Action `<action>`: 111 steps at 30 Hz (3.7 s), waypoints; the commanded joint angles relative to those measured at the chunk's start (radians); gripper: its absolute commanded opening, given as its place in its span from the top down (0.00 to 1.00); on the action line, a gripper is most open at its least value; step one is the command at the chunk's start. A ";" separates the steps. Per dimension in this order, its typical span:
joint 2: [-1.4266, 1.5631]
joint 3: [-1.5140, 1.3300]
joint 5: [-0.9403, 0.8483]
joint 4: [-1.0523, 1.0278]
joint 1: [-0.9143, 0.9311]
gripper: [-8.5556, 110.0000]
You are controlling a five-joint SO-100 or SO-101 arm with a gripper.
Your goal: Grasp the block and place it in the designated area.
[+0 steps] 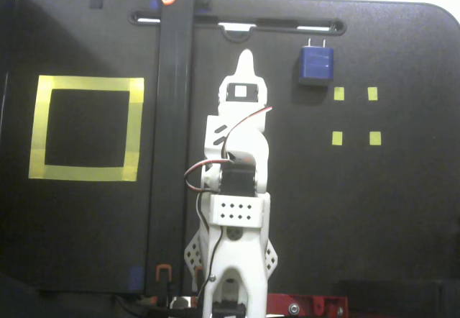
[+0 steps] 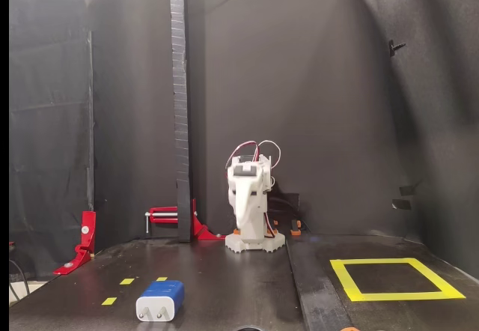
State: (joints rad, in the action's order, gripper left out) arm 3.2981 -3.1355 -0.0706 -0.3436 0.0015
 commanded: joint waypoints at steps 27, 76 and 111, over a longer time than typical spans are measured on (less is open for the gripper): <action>0.006 -0.005 -0.012 0.296 0.075 0.93; -1.114 1.147 0.031 -0.360 0.377 0.93; -1.944 1.970 0.008 -1.104 0.417 0.93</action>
State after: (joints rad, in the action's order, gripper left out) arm 1.3514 -1.2134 -0.0568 -1.4511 0.4249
